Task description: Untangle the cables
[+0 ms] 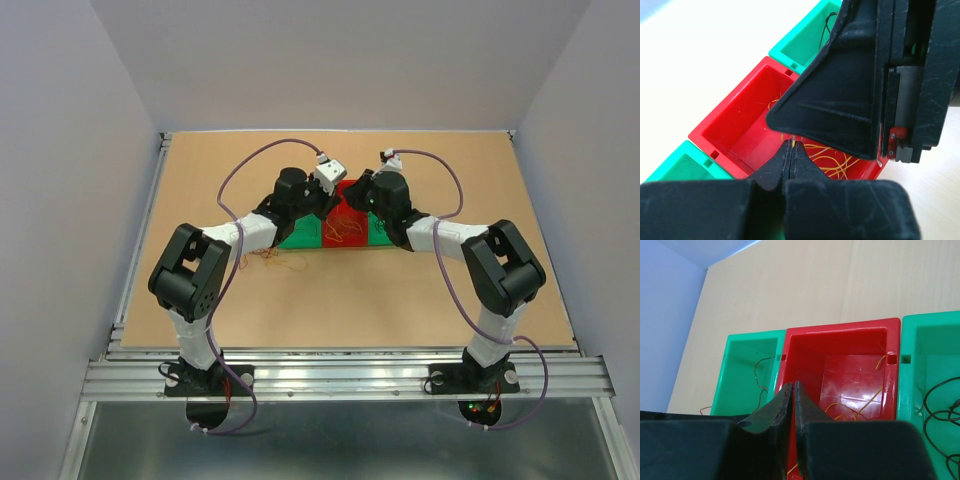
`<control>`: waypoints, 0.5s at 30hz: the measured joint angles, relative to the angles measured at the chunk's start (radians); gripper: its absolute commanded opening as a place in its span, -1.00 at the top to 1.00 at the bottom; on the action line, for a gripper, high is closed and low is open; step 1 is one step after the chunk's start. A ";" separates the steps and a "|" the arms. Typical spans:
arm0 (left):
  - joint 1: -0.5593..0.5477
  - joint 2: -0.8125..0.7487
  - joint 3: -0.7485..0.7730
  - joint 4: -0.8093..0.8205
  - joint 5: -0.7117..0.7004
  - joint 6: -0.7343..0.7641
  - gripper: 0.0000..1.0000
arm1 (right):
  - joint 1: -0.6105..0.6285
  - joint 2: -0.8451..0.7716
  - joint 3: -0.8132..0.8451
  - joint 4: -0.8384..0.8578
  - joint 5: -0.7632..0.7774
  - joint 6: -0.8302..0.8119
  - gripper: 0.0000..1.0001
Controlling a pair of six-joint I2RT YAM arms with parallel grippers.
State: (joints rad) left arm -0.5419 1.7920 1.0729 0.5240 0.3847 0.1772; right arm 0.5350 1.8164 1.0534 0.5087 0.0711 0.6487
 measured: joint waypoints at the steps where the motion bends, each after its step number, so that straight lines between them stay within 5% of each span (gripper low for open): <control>1: 0.000 0.000 0.000 0.003 0.000 0.000 1.00 | 0.000 0.000 0.000 0.000 -0.001 0.003 0.97; 10: 0.000 -0.036 -0.029 0.029 -0.017 0.005 0.85 | 0.000 0.025 0.000 -0.002 -0.001 0.006 0.92; 11: 0.000 -0.041 -0.031 0.034 -0.018 0.006 0.85 | 0.000 0.030 0.000 -0.002 -0.001 0.006 0.48; 15: 0.000 -0.044 -0.031 0.049 -0.022 0.009 0.85 | 0.000 0.034 -0.001 -0.002 0.008 0.005 -0.05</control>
State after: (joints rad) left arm -0.5419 1.7477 1.0424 0.5728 0.3626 0.1860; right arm 0.5350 1.8500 1.0527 0.5072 0.0788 0.6540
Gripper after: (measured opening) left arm 0.081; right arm 0.375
